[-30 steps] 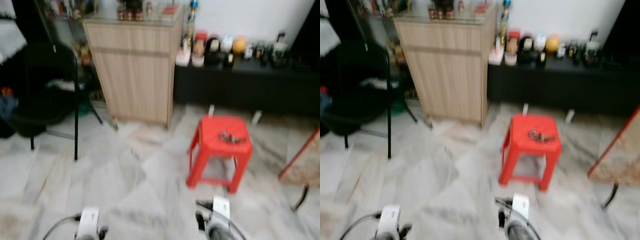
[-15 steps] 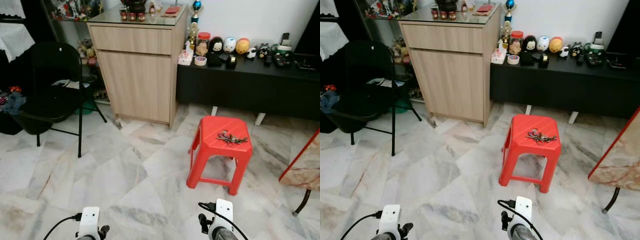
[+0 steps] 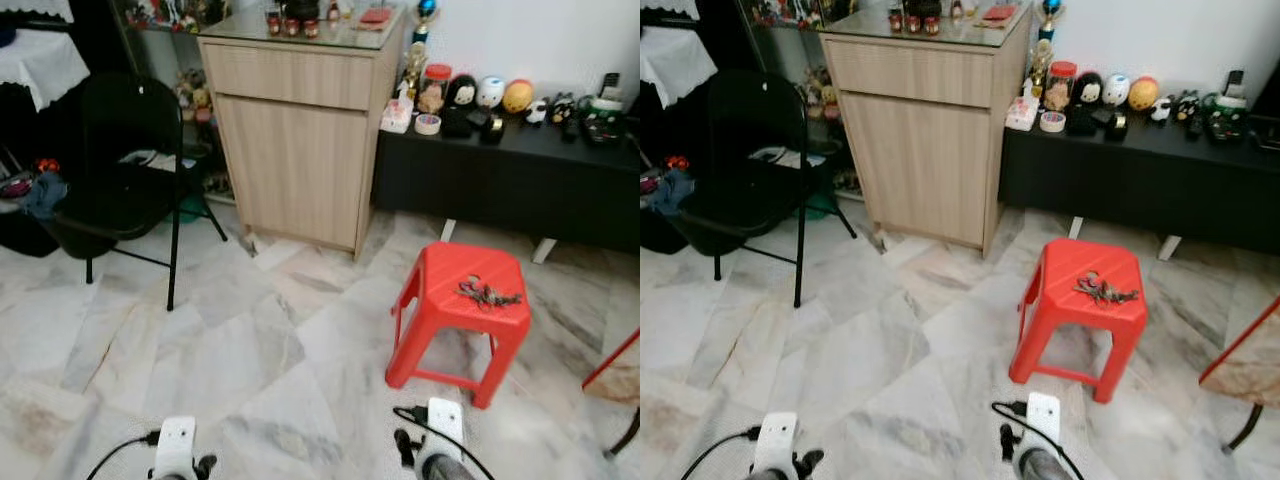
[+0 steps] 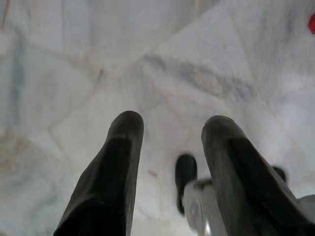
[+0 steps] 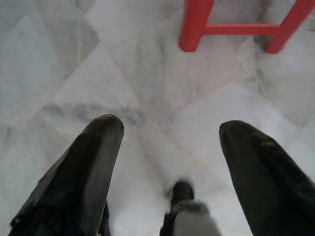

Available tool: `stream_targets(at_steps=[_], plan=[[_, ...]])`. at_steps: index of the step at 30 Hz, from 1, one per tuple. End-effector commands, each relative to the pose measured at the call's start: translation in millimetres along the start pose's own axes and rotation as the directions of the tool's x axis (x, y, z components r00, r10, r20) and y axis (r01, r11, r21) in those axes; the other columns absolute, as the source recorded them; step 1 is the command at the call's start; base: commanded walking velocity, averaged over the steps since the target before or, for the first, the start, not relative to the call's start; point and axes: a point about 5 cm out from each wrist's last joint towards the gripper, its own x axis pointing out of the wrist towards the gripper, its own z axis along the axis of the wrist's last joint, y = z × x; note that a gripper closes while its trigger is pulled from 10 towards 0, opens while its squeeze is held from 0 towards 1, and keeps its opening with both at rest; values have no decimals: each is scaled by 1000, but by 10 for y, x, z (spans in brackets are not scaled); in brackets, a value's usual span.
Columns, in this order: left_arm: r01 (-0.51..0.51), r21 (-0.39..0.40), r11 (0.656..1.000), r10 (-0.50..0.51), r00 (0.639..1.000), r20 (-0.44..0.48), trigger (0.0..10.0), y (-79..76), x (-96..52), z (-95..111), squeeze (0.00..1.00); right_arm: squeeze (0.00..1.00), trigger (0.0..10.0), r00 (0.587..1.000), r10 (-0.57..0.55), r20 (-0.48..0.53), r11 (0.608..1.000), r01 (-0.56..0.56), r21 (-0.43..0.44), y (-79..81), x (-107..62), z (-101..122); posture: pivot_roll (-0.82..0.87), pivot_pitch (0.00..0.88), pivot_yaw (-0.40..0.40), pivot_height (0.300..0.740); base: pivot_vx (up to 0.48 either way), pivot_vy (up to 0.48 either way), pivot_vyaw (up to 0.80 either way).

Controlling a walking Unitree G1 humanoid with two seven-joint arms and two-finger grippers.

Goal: Hang keys on a hook

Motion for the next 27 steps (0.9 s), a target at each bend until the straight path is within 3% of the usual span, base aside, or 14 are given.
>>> stream_targets(at_steps=[1, 27], plan=[[22, -9, 1000, -22, 1000, -7, 10000, -75, 6, -17, 0, 0, 10000, 1000, -20, -8, 1000, 20, -1, -80, -3, -14, 75, 0, -14, 733, 292, 0, 0], [17, -19, 1000, -17, 1000, -5, 10000, -82, 3, -31, 0, 0, 10000, 1000, -17, -10, 1000, 17, -3, -81, -2, -11, 70, 7, -19, 733, 289, 0, 0]])
